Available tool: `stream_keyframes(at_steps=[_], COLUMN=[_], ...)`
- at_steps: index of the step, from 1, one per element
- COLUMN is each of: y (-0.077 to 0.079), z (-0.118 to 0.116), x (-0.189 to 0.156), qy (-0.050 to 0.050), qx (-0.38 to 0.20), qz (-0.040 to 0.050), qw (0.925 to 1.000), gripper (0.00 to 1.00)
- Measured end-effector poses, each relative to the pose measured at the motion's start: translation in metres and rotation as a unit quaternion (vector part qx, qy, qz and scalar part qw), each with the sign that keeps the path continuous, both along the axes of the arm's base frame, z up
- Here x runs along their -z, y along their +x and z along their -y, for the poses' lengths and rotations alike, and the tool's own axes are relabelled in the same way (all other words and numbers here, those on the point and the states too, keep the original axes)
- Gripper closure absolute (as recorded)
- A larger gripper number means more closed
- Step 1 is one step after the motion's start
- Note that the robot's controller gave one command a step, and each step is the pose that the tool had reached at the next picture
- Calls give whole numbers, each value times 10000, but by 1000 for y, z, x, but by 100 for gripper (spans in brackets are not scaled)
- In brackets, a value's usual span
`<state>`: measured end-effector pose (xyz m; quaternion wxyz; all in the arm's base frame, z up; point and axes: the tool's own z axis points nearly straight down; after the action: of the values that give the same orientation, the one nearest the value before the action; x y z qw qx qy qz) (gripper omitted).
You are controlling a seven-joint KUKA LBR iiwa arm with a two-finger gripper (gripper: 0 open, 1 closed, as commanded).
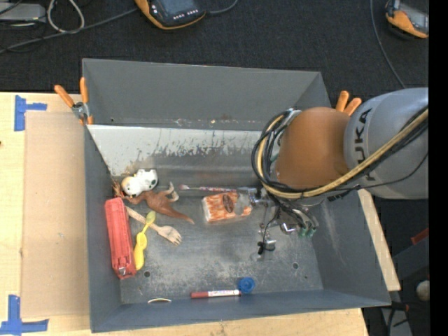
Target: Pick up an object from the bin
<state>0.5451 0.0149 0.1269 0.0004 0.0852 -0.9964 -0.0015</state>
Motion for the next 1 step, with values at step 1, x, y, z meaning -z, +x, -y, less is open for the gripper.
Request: stream_keyframes(at_steps=[1], y=[28], z=[61], x=[-12], qy=[-19], qx=[709], qz=[-6], qw=[9975], gripper=[0])
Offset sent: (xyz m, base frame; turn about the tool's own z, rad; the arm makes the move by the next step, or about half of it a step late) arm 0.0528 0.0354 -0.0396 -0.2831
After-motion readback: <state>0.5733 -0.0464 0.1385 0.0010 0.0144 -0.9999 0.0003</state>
